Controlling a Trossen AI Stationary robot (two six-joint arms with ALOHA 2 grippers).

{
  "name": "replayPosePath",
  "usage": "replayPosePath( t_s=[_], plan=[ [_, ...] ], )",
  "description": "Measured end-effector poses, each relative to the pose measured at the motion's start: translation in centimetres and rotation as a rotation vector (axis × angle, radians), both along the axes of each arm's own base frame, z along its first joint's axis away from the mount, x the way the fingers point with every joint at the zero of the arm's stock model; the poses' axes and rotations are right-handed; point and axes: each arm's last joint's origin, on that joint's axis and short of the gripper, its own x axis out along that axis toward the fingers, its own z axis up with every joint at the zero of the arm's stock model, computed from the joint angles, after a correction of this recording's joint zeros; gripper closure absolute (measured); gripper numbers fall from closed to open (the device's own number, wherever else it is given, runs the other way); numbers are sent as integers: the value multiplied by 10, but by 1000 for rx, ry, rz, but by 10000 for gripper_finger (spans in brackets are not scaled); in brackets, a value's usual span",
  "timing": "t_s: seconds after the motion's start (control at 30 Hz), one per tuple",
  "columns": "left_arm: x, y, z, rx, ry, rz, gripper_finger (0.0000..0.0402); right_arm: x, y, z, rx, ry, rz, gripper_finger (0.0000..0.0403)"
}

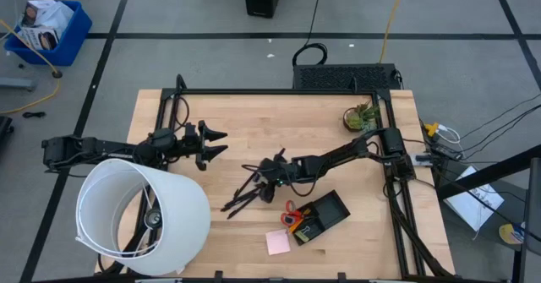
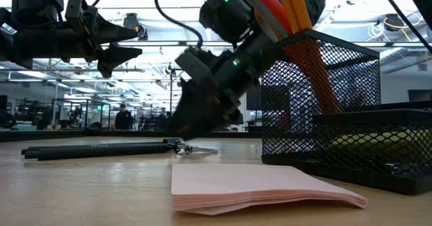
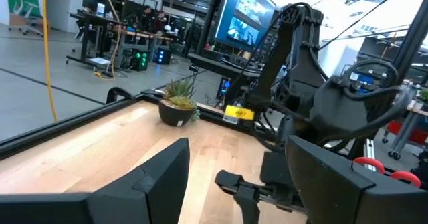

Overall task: Pick and place office supplies into organizer
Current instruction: Put the black binder clip into the black desk organizer

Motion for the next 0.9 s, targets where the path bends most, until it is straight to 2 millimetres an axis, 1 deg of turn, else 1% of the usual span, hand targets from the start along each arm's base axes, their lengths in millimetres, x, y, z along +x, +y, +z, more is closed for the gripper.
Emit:
replayPosePath(
  t_s=[0.1, 0.17, 0.37, 0.43, 0.53, 0.6, 0.7, 0.77, 0.9],
  plan=[
    [0, 0, 0, 0, 0, 0, 149, 4, -1, 6, -15, -23, -38, 175],
    [0, 0, 0, 0, 0, 0, 149, 9, 0, 5, -14, -28, -48, 176],
    [0, 0, 0, 0, -1, 0, 149, 21, 4, 3, 69, 69, -134, 175],
    [0, 0, 0, 0, 0, 0, 149, 23, 4, 6, 72, 89, -141, 176],
    [0, 0, 0, 0, -1, 0, 149, 23, 4, 7, 46, 110, -113, 176],
    [0, 0, 0, 0, -1, 0, 149, 23, 5, 6, 51, 119, -62, 175],
    [0, 0, 0, 0, -1, 0, 149, 21, 6, 5, 1, 143, -1, 176],
    [0, 0, 0, 0, -1, 0, 149, 21, 5, 1, -9, 152, 6, 178],
    [0, 0, 0, 0, -1, 0, 149, 21, 5, 1, -10, 162, 5, 185]
  ],
)
